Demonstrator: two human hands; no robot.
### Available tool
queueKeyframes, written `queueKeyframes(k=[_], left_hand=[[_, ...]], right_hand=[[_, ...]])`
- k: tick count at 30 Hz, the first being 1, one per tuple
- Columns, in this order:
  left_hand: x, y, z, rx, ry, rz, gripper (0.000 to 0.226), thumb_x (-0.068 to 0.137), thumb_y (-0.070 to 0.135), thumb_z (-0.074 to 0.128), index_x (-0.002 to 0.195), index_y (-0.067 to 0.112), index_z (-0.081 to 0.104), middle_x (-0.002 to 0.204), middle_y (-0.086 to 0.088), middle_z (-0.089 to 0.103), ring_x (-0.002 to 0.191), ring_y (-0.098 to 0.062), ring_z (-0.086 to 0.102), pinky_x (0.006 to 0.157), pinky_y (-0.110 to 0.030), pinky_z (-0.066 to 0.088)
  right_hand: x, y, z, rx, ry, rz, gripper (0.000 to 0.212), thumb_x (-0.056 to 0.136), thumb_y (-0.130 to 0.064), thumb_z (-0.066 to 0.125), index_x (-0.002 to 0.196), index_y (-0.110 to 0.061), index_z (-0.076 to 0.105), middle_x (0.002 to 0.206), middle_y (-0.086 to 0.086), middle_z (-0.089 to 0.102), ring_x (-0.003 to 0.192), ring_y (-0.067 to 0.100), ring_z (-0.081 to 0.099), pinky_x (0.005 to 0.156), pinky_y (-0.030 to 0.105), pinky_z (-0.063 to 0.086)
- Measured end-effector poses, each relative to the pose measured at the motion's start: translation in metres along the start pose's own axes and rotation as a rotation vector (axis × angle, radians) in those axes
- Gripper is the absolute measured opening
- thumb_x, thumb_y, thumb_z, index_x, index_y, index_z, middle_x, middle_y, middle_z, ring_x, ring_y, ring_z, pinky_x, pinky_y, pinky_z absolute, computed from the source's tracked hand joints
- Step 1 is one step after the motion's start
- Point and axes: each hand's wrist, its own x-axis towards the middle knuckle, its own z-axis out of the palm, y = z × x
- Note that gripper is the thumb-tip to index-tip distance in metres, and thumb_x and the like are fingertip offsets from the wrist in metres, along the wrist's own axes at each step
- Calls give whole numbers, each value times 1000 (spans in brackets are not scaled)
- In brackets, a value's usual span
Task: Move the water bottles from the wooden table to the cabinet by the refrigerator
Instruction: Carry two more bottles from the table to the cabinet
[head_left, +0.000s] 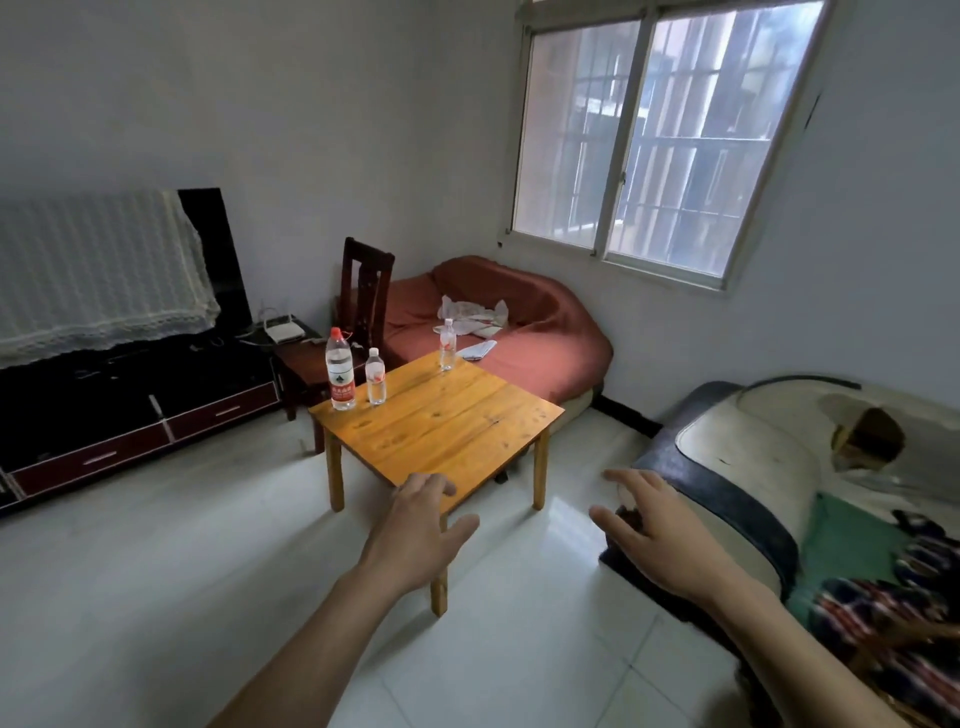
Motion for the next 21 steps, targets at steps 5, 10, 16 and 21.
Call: queueKeyframes(k=[5,10,16,21], left_hand=[[109,-3,-3,-68,24,68,43,92,50,60,125,24,53,133,4,48,121,-17,46,97,-33,44],[185,-1,17,-97,-6,122,39,92,49,58,122,26,53,130,6,49,117,-13,47,90,-29,44],[277,8,51,-41,-66,133,40,93,48,59,124,24,52,131,4,49,117,-13,47,90,-28,46],[366,37,92,23,-69,134,43,91,50,62,125,25,53,130,4,50,117,-14,49,93,-31,49]], right_hand=[[77,0,-21,-34,45,65,63,87,-66,45,139,-31,45,142,-3,47,120,11,49,95,23,38],[135,16,-23,-33,60,130,55,93,-54,52,140,-26,46,143,1,46,123,16,49,103,31,42],[207,64,-20,-22,50,170,59,94,-54,52,144,-27,41,148,-1,41,128,15,46,108,32,41],[287,139,-20,19,119,162,59,94,-52,54,145,-27,40,149,-2,41,133,15,42,109,32,40]])
